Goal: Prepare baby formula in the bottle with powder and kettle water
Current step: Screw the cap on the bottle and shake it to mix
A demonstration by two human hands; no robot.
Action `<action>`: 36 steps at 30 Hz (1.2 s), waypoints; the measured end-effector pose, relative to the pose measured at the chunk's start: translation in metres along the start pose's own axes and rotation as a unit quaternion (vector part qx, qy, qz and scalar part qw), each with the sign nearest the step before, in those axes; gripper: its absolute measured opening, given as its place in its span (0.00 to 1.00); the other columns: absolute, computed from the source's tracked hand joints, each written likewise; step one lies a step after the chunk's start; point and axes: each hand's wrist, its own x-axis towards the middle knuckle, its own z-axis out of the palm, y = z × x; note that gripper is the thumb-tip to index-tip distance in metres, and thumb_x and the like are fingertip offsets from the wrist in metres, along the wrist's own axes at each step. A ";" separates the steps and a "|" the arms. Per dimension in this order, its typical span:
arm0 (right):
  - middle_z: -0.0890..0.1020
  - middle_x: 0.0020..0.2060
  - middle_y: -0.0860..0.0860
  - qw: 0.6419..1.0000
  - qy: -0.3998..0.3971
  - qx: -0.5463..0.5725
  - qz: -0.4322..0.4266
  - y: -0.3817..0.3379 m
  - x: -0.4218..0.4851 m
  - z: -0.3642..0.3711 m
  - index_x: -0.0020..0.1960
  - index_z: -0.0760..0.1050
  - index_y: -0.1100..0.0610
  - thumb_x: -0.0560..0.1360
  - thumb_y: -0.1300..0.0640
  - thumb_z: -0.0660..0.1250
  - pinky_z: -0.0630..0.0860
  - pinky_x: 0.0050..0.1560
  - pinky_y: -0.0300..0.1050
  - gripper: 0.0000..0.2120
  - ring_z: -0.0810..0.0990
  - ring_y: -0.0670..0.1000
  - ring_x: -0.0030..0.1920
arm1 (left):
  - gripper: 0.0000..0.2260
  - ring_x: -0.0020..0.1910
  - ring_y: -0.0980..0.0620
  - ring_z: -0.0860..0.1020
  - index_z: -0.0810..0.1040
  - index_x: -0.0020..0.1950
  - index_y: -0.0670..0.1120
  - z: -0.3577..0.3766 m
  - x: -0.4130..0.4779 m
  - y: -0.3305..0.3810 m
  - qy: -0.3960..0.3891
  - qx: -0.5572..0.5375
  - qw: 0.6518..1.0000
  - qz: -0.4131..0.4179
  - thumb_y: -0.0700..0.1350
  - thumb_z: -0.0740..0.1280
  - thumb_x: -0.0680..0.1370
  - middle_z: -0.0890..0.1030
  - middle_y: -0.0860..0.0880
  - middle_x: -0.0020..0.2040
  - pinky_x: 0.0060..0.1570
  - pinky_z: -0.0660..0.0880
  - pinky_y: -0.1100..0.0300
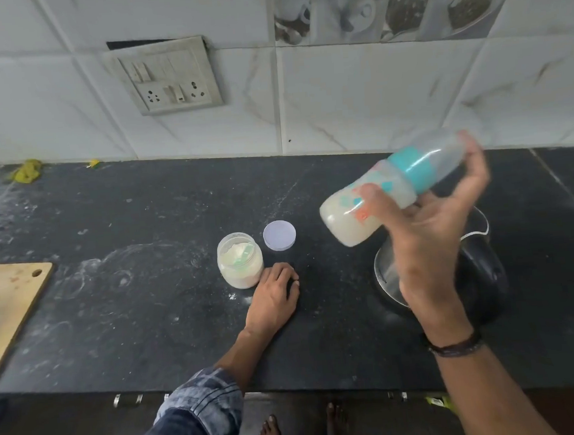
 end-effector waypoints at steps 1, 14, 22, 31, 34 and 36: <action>0.78 0.67 0.54 0.999 0.038 0.024 -0.026 -0.002 0.002 0.001 0.76 0.52 0.52 0.72 0.72 0.75 0.81 0.59 0.55 0.45 0.83 0.56 0.58 | 0.03 0.49 0.47 0.75 0.76 0.51 0.44 -0.001 0.000 0.001 0.002 0.000 1.000 0.000 0.39 0.68 0.79 0.77 0.49 0.52 0.58 0.70 0.55; 0.66 0.73 0.52 0.982 0.124 0.036 -0.138 -0.002 0.009 0.001 0.79 0.41 0.63 0.75 0.72 0.73 0.80 0.63 0.53 0.48 0.81 0.46 0.63 | 0.03 0.49 0.47 0.74 0.76 0.51 0.44 0.000 0.000 0.000 0.005 0.001 1.000 0.001 0.39 0.67 0.79 0.76 0.49 0.52 0.57 0.70 0.54; 0.73 0.71 0.56 0.995 0.084 0.039 -0.025 0.011 0.010 -0.008 0.78 0.50 0.52 0.73 0.68 0.77 0.80 0.62 0.59 0.46 0.82 0.55 0.63 | 0.02 0.50 0.47 0.75 0.76 0.51 0.44 -0.001 -0.001 0.001 0.007 0.000 1.000 0.001 0.40 0.67 0.79 0.77 0.50 0.53 0.58 0.70 0.55; 0.75 0.65 0.48 0.996 0.061 -0.017 -0.055 0.011 0.005 -0.006 0.77 0.51 0.56 0.72 0.74 0.74 0.81 0.58 0.45 0.45 0.84 0.50 0.58 | 0.02 0.50 0.47 0.75 0.76 0.51 0.44 -0.001 0.000 0.000 0.010 -0.002 1.000 0.006 0.40 0.67 0.79 0.77 0.50 0.53 0.58 0.71 0.54; 0.68 0.70 0.48 0.981 0.143 0.009 -0.131 0.008 0.007 -0.002 0.78 0.44 0.61 0.75 0.72 0.73 0.79 0.61 0.46 0.45 0.81 0.48 0.64 | 0.02 0.50 0.46 0.75 0.76 0.51 0.44 0.000 0.000 -0.001 0.012 -0.002 1.000 0.007 0.41 0.66 0.79 0.77 0.49 0.52 0.58 0.71 0.54; 0.70 0.68 0.49 0.991 0.094 -0.026 -0.090 0.016 0.006 -0.001 0.78 0.46 0.59 0.72 0.74 0.74 0.80 0.59 0.42 0.47 0.82 0.45 0.61 | 0.02 0.51 0.47 0.75 0.76 0.51 0.44 0.001 -0.001 -0.002 0.008 -0.002 1.000 0.007 0.41 0.66 0.79 0.77 0.50 0.53 0.58 0.71 0.54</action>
